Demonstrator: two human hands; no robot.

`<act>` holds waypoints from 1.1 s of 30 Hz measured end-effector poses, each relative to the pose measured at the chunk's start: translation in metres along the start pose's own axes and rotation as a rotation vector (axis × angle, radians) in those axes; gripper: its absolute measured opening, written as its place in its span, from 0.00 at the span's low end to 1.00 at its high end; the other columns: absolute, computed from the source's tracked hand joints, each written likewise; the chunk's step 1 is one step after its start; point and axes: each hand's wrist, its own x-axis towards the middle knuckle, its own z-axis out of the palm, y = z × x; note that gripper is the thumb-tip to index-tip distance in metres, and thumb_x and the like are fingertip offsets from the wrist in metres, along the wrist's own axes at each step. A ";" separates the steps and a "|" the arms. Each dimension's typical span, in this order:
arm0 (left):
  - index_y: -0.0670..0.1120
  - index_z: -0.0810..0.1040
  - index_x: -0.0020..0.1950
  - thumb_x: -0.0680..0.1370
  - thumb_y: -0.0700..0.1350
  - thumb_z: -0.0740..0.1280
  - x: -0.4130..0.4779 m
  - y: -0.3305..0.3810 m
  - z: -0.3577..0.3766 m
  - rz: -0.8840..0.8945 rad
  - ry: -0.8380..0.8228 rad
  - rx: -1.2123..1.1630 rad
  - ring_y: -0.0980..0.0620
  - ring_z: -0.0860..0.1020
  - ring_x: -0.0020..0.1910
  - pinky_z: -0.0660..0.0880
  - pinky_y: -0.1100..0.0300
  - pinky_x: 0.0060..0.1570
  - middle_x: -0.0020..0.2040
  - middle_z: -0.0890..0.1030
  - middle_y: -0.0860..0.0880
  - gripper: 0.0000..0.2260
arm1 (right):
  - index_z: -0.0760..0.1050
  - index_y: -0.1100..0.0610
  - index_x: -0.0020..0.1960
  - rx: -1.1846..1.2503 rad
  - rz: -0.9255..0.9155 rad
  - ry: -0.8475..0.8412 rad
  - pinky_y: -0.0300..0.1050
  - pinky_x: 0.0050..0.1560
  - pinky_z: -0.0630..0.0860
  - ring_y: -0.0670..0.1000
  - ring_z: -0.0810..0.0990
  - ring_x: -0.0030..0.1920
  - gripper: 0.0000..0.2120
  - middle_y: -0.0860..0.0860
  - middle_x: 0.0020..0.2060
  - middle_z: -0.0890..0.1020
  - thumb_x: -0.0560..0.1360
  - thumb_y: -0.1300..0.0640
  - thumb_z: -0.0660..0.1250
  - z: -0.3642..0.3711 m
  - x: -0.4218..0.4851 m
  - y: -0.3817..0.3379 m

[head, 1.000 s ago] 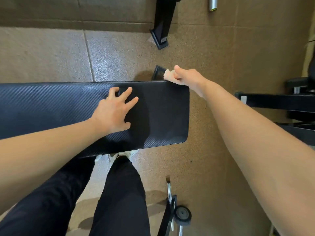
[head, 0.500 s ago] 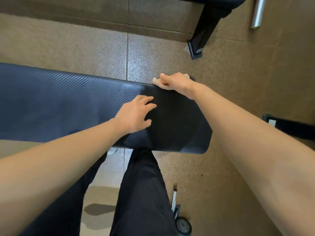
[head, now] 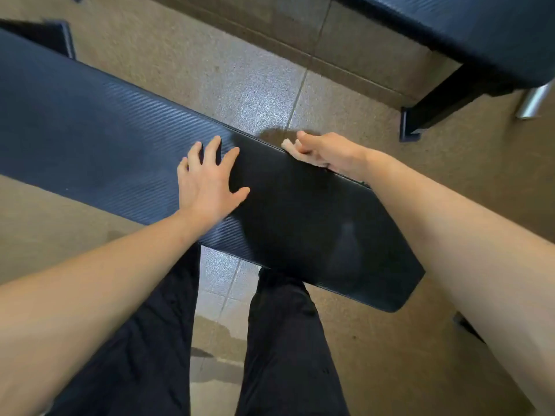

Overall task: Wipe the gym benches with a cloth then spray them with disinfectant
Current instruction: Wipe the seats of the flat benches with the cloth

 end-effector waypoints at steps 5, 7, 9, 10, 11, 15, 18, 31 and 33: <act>0.59 0.59 0.80 0.71 0.69 0.69 0.006 -0.039 -0.001 -0.116 -0.012 0.031 0.29 0.55 0.79 0.57 0.27 0.72 0.83 0.53 0.41 0.41 | 0.66 0.48 0.61 0.082 0.058 -0.153 0.36 0.36 0.64 0.50 0.57 0.36 0.13 0.33 0.26 0.78 0.86 0.42 0.49 0.019 0.006 -0.052; 0.61 0.56 0.81 0.72 0.69 0.69 0.009 -0.053 -0.003 -0.119 -0.037 0.010 0.29 0.53 0.79 0.57 0.28 0.73 0.83 0.51 0.41 0.41 | 0.67 0.51 0.68 0.086 0.101 -0.197 0.44 0.35 0.55 0.53 0.48 0.42 0.21 0.33 0.24 0.76 0.86 0.41 0.46 0.022 0.012 -0.069; 0.62 0.55 0.81 0.73 0.67 0.70 0.010 -0.063 -0.005 -0.095 -0.064 -0.029 0.31 0.51 0.80 0.58 0.31 0.74 0.84 0.49 0.43 0.41 | 0.68 0.59 0.75 0.083 0.109 -0.241 0.52 0.40 0.47 0.53 0.47 0.39 0.30 0.34 0.26 0.77 0.85 0.39 0.46 0.027 0.025 -0.084; 0.61 0.55 0.82 0.74 0.66 0.70 0.010 -0.067 -0.006 -0.084 -0.072 -0.042 0.32 0.51 0.81 0.59 0.33 0.75 0.84 0.49 0.44 0.40 | 0.68 0.60 0.75 0.081 0.104 -0.247 0.52 0.43 0.45 0.52 0.48 0.37 0.31 0.34 0.27 0.78 0.85 0.38 0.47 0.029 0.031 -0.091; 0.61 0.55 0.82 0.74 0.66 0.69 0.010 -0.072 -0.007 -0.075 -0.074 -0.050 0.33 0.51 0.81 0.60 0.35 0.75 0.84 0.49 0.45 0.40 | 0.70 0.58 0.74 0.060 0.106 -0.243 0.51 0.43 0.45 0.50 0.50 0.35 0.31 0.36 0.27 0.78 0.85 0.38 0.48 0.031 0.038 -0.096; 0.56 0.60 0.82 0.76 0.66 0.68 0.011 -0.092 -0.014 -0.038 -0.063 -0.077 0.39 0.57 0.79 0.67 0.42 0.70 0.84 0.55 0.48 0.38 | 0.84 0.50 0.54 0.012 0.149 -0.291 0.46 0.36 0.53 0.51 0.52 0.37 0.30 0.40 0.32 0.76 0.82 0.33 0.49 0.041 0.060 -0.128; 0.52 0.63 0.81 0.75 0.64 0.70 0.015 -0.113 -0.021 -0.070 -0.033 -0.121 0.40 0.61 0.78 0.68 0.42 0.68 0.82 0.59 0.45 0.38 | 0.85 0.50 0.44 -0.015 0.164 -0.303 0.44 0.33 0.59 0.52 0.55 0.38 0.31 0.49 0.38 0.71 0.78 0.30 0.52 0.050 0.078 -0.147; 0.51 0.54 0.82 0.69 0.71 0.70 0.043 -0.231 -0.039 -0.435 0.019 -0.149 0.30 0.49 0.80 0.52 0.28 0.74 0.83 0.45 0.40 0.50 | 0.81 0.59 0.64 -0.081 0.237 -0.341 0.46 0.35 0.65 0.48 0.69 0.41 0.37 0.47 0.44 0.77 0.78 0.30 0.52 0.087 0.118 -0.237; 0.51 0.50 0.83 0.68 0.72 0.70 0.044 -0.242 -0.037 -0.478 -0.014 -0.187 0.29 0.47 0.80 0.53 0.27 0.74 0.83 0.43 0.38 0.52 | 0.79 0.58 0.67 -0.110 0.222 -0.335 0.44 0.37 0.69 0.48 0.72 0.42 0.37 0.47 0.46 0.77 0.78 0.30 0.51 0.096 0.125 -0.249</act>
